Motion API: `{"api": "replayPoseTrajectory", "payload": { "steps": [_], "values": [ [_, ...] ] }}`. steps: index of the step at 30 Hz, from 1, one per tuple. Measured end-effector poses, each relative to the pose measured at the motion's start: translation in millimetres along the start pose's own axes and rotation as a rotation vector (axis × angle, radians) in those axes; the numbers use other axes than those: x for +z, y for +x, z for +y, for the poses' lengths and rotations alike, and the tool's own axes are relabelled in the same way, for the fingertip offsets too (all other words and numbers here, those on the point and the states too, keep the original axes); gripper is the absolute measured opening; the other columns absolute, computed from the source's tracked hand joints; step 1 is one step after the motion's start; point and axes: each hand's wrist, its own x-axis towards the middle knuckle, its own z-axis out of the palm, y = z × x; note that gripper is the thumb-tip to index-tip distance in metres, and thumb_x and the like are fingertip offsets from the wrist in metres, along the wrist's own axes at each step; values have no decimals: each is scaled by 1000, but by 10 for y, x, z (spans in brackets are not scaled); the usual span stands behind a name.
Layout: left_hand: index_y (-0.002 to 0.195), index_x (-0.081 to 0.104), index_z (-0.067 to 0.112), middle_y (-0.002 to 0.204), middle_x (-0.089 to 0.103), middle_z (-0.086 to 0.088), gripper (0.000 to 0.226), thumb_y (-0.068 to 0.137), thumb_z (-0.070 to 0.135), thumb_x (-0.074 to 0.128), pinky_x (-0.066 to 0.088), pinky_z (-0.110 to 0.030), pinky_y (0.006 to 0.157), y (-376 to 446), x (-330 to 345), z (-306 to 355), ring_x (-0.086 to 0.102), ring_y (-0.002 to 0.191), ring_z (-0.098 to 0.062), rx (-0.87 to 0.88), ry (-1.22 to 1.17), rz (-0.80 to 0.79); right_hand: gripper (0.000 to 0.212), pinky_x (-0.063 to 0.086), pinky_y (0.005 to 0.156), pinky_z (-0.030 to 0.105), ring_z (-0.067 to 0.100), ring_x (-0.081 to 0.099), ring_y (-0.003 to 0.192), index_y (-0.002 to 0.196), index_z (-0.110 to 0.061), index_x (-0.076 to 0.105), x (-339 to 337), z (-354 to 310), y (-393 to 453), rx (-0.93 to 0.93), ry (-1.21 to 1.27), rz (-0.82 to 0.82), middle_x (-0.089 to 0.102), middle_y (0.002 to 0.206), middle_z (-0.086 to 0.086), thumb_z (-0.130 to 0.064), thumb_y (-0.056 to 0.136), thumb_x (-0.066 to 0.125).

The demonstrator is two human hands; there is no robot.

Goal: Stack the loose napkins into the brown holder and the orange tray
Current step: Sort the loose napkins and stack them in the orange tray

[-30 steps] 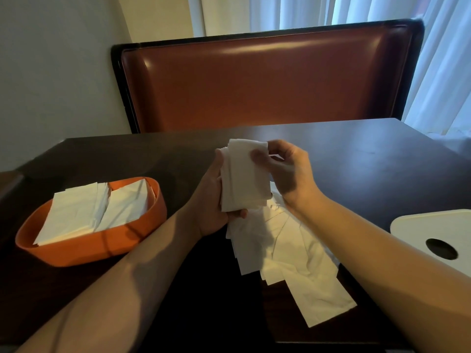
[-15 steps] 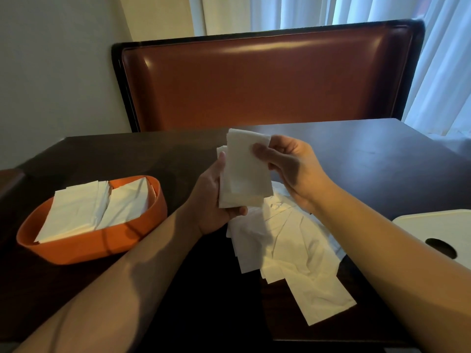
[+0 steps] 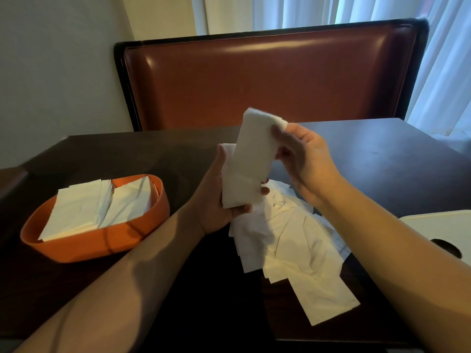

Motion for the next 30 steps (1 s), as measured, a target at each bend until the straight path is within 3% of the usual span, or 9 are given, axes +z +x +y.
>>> {"api": "replayPoseTrajectory", "payload": {
  "steps": [2, 5, 8, 12, 15, 19, 23, 26, 30],
  "values": [
    [125, 59, 23, 110, 63, -11, 64, 99, 65, 18, 46, -37, 76, -8, 23, 16, 63, 93, -23, 12, -17, 67, 27, 57, 84, 32, 16, 65, 91, 110, -7, 67, -46, -62, -7, 111, 224, -136, 70, 95, 5, -23, 89, 63],
    [125, 58, 20, 103, 65, -10, 67, 96, 68, 20, 48, -38, 74, -29, 55, 27, 64, 89, -23, 7, -31, 75, 26, 59, 83, 34, 20, 64, 90, 107, -8, 69, -52, -17, -22, 155, 129, -255, 70, 93, 5, -23, 87, 64],
    [120, 60, 24, 97, 67, -10, 71, 96, 69, 12, 50, -30, 54, -46, 80, 20, 66, 81, -21, 9, -15, 32, 7, 50, 61, 17, 5, 60, 67, 89, -9, 69, 53, 81, -45, 29, -219, -121, 67, 73, -5, -16, 91, 68],
    [117, 58, 28, 91, 74, -5, 65, 94, 68, 12, 52, -29, 50, -51, 107, 16, 70, 79, -19, 2, 3, 24, 10, 56, 50, 35, 8, 66, 61, 86, -7, 68, 156, 165, -62, 66, -266, 3, 69, 84, 6, -15, 91, 69],
    [117, 55, 25, 87, 75, -2, 49, 87, 58, 34, 52, -29, 57, -66, 128, 21, 72, 77, -17, -9, 32, 29, 9, 60, 54, 37, 15, 70, 72, 92, -7, 69, 152, 193, -62, 94, -270, 35, 69, 95, 12, -16, 91, 70],
    [115, 58, 19, 95, 72, -8, 35, 91, 41, 47, 51, -31, 65, -71, 119, 29, 67, 85, -20, -20, 15, 104, 39, 55, 66, 20, 13, 64, 87, 120, -6, 61, 103, 235, 2, 86, -268, 65, 65, 100, 6, -21, 87, 73],
    [122, 61, 20, 112, 71, -12, 34, 102, 38, 41, 48, -48, 98, -37, 114, 33, 63, 109, -29, 111, -80, 274, 72, 58, 84, 33, 23, 69, 97, 121, -4, 61, 118, 322, 17, 230, -275, -36, 70, 106, 10, -56, 72, 67],
    [131, 58, 22, 130, 62, -14, 39, 105, 41, 35, 48, -45, 103, -36, 120, 36, 60, 120, -28, 186, -73, 297, 62, 57, 87, 33, 22, 69, 99, 115, -8, 68, 140, 381, 1, 327, -249, -132, 73, 106, 10, -55, 76, 69],
    [120, 61, 20, 110, 68, -12, 32, 103, 39, 40, 57, -40, 89, -64, 136, 27, 67, 101, -22, 267, 83, 306, 23, 52, 68, 17, 8, 66, 75, 94, -12, 75, 89, 383, 23, 223, -366, -189, 75, 86, 2, -28, 79, 80]
  ]
}}
